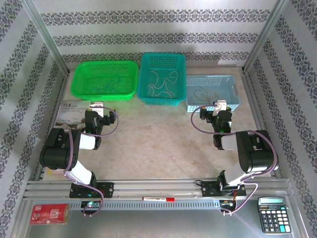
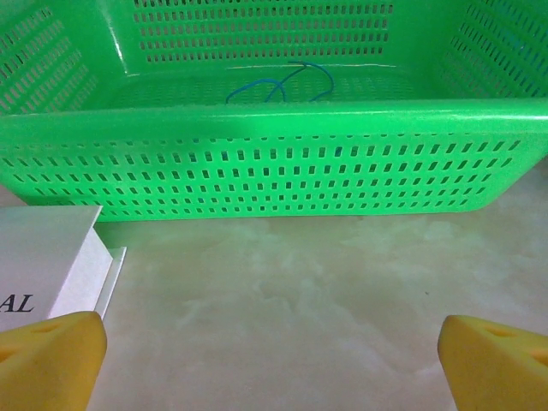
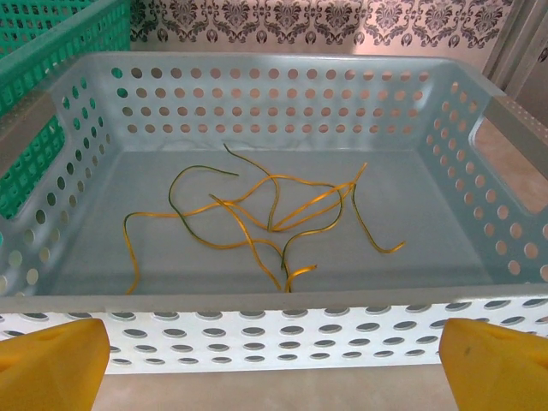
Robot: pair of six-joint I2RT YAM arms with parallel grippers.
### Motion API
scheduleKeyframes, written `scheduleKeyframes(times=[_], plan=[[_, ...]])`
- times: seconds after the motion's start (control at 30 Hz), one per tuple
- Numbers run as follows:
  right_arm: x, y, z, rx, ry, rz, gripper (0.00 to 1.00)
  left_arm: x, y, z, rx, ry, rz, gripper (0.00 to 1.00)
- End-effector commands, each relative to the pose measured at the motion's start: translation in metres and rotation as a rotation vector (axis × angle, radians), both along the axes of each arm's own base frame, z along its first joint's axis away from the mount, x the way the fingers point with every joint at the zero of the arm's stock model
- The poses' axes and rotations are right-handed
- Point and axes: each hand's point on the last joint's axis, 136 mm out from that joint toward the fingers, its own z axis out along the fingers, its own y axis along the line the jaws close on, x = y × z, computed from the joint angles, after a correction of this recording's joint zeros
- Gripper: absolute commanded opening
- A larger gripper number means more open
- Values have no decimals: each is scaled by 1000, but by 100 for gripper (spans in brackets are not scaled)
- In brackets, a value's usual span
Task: Untangle the cables
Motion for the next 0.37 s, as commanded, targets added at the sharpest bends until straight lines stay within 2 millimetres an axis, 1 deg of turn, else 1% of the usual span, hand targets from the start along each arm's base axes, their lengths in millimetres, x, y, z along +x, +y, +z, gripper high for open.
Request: scheduleKeyframes(times=[0.0, 0.23, 0.33], plan=[[3, -3, 8, 10, -21, -14, 98, 1, 2, 0, 1, 2, -2, 100], [4, -4, 6, 26, -12, -2, 98, 0, 3, 0, 3, 0, 4, 100], [3, -3, 7, 18, -17, 2, 98, -2, 11, 1, 1, -7, 50, 100]])
